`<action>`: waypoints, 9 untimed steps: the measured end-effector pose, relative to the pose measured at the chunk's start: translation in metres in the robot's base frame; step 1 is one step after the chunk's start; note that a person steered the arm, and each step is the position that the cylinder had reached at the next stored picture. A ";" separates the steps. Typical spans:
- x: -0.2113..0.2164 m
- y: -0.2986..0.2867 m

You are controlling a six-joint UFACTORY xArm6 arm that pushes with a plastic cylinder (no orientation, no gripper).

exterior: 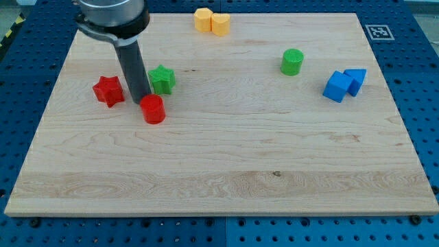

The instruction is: Push the red circle to the center of the board

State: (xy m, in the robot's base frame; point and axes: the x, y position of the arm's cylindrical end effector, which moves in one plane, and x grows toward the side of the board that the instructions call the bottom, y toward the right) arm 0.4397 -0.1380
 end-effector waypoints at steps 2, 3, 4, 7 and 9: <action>0.025 0.000; 0.047 -0.001; 0.064 -0.001; 0.065 0.059; 0.067 0.058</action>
State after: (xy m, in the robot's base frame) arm 0.5064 -0.0799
